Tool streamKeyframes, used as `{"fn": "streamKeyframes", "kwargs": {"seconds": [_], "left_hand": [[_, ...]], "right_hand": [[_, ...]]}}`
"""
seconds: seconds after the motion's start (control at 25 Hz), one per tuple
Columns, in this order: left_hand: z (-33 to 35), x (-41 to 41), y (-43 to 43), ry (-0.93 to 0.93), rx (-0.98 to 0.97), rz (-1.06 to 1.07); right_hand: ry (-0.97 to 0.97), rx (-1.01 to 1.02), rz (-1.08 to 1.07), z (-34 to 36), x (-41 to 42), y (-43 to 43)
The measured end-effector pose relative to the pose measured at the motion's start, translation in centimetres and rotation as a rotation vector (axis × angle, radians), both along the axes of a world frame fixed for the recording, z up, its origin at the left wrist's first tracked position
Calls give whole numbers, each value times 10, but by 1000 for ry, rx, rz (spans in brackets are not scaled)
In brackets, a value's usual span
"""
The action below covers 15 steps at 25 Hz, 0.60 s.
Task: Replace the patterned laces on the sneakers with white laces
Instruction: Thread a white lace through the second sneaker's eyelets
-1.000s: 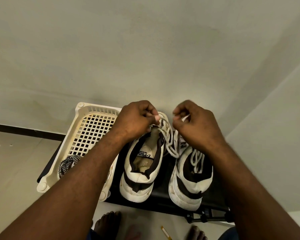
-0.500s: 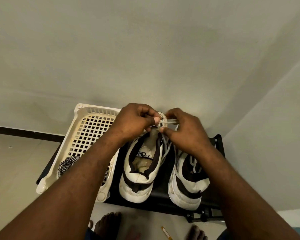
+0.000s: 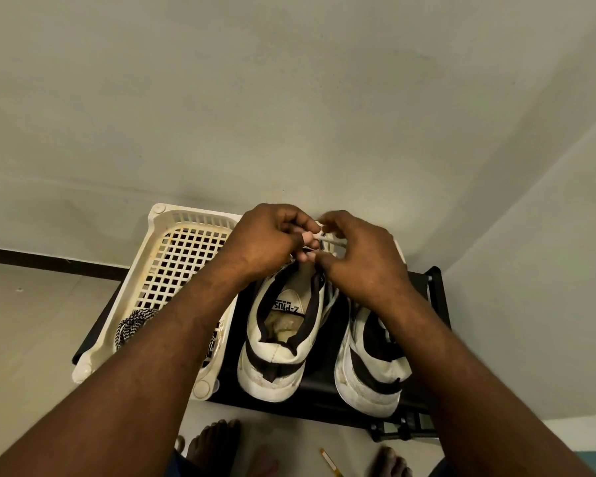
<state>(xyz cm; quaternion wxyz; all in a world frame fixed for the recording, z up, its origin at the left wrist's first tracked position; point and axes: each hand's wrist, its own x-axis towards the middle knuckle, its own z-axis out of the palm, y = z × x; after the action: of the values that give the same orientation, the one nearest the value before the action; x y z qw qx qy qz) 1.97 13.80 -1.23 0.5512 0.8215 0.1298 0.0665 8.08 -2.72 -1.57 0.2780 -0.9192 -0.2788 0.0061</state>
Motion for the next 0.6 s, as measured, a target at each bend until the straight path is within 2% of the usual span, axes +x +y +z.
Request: {"fn": "streamKeyframes", "kwargs": {"seconds": [0.08, 0.16, 0.32, 0.4, 0.48, 0.6], "left_hand": [[0, 2, -2, -42, 82, 75], [0, 2, 0, -49, 138, 116], [-1, 1, 0, -23, 34, 81], [-3, 4, 1, -46, 41, 176], [-7, 5, 6, -42, 197, 265], [-14, 4, 5, 159, 436, 120]], "right_hand": [[2, 115, 32, 2, 0, 2], [-8, 134, 23, 1, 3, 0], [-22, 76, 67, -2, 2, 1], [-61, 80, 15, -4, 6, 3], [-13, 100, -47, -9, 11, 3], [43, 120, -104, -15, 15, 4]]}}
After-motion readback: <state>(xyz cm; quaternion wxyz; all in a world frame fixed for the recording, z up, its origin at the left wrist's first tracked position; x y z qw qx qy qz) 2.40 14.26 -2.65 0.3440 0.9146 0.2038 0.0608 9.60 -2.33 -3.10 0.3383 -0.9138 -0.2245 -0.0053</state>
